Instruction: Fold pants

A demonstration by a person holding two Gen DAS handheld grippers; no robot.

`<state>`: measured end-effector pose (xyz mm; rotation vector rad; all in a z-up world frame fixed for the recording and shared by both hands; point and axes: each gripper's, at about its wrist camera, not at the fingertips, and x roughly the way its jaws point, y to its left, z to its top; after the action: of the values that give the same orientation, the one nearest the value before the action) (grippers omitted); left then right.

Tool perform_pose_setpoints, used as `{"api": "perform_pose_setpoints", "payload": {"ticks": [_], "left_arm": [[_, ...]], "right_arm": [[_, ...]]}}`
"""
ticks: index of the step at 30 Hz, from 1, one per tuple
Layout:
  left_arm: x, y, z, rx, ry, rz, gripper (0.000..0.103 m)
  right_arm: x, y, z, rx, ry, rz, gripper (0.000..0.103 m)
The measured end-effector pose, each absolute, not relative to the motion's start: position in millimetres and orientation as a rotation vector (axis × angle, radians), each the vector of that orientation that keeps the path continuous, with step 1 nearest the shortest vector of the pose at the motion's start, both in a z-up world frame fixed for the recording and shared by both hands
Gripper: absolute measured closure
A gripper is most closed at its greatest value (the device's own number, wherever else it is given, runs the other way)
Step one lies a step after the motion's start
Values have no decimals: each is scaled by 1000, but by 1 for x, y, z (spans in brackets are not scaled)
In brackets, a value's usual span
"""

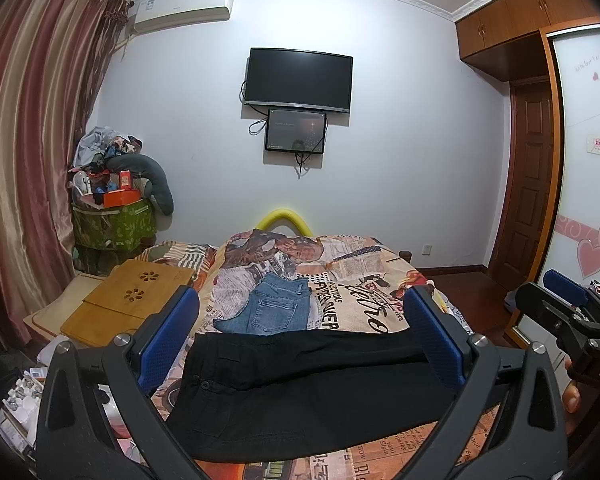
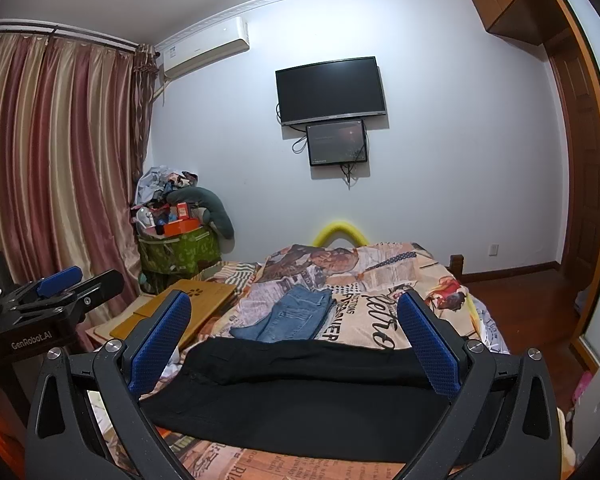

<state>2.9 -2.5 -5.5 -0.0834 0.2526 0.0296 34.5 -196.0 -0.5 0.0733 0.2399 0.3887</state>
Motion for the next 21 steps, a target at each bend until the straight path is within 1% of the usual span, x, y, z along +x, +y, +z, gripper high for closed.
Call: {"api": "perform_pose_setpoints", "payload": {"ticks": [21], "left_arm": [[5, -2, -6, -82, 256, 26, 0]], "right_arm": [[33, -194, 0, 78, 242, 391, 1]]}}
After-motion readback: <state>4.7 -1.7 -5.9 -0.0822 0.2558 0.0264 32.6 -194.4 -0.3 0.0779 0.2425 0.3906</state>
